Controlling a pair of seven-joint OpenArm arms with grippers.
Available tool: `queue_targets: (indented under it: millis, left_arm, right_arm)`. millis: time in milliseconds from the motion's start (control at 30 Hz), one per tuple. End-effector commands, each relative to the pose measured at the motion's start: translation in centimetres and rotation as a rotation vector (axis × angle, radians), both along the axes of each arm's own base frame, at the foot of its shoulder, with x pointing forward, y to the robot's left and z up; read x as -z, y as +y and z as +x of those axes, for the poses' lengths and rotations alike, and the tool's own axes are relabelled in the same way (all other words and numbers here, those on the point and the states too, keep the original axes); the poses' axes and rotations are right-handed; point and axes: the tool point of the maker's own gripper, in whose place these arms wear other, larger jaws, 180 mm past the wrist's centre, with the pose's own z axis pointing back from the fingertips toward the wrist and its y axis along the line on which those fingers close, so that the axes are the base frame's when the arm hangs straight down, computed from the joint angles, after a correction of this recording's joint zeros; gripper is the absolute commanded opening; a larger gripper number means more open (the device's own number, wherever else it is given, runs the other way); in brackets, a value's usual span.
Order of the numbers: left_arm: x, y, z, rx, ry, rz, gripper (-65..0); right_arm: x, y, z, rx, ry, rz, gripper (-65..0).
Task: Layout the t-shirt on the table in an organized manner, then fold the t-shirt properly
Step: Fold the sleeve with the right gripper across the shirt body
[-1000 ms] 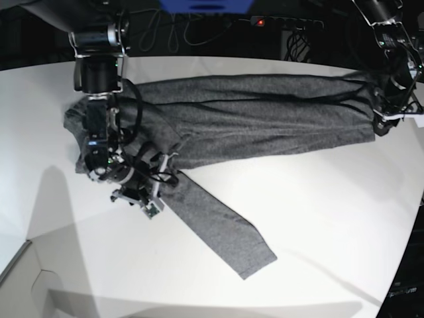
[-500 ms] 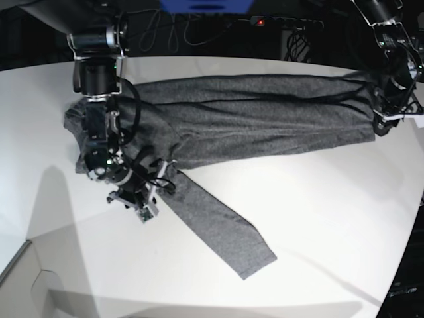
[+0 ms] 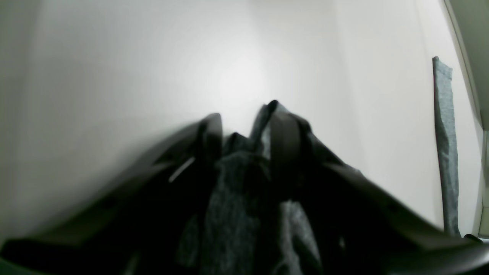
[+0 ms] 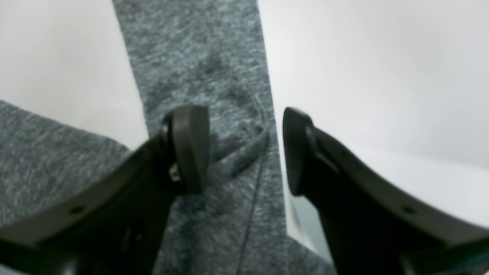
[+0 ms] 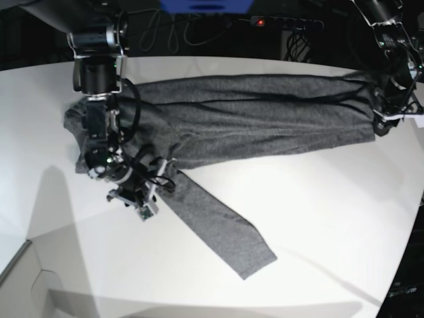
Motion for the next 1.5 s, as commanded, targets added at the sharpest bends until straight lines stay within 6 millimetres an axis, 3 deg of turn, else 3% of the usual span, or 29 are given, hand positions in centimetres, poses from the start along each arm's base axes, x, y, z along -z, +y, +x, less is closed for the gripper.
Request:
queue_targets:
  millis: [0,167,333,600,767,1033,1167,1367,1467]
  left_arm:
    - [1.2,0.1,-1.2,0.012,0.086,0.002,-42.2]
    - [1.2,0.0,-1.2,0.011,0.085,0.001,-42.2]
    - [1.2,0.0,-1.2,0.011,0.085,0.001,-42.2]
    - [1.2,0.0,-1.1,0.013,0.084,0.001,-42.2]
    - [1.1,0.1,-1.1,0.013,0.084,0.002,-42.2]
    - [1.1,0.1,-1.1,0.013,0.083,0.003,-42.2]
    - [1.0,0.2,-1.1,0.013,0.082,0.005,-42.2]
    - [-2.2,0.3,0.6,0.041,0.008,0.07,-42.1]
    - [-3.5,0.3,1.1,0.054,-0.02,0.1,-42.1]
  right_arm:
    - [-1.6,0.1,1.4,0.01,-0.051,0.025,-39.0]
    - [0.1,-0.4,0.7,0.014,0.0,0.02,-48.5]
    - [-0.6,-0.6,1.0,0.014,-0.019,0.014,-65.0]
    - [-4.2,0.0,0.0,0.0,-0.143,0.003,-65.0]
    - [-7.6,2.4,-2.9,-0.019,-0.25,0.037,-65.0]
    - [-12.2,12.1,-12.0,-0.266,-0.347,0.126,-65.0]
    - [-11.0,14.1,-15.3,-0.32,-0.288,0.16,-65.0]
    - [-7.1,14.0,-17.3,-0.331,-0.169,0.149,-65.0]
    - [-6.2,14.0,-18.4,-0.377,-0.145,0.122,-63.5]
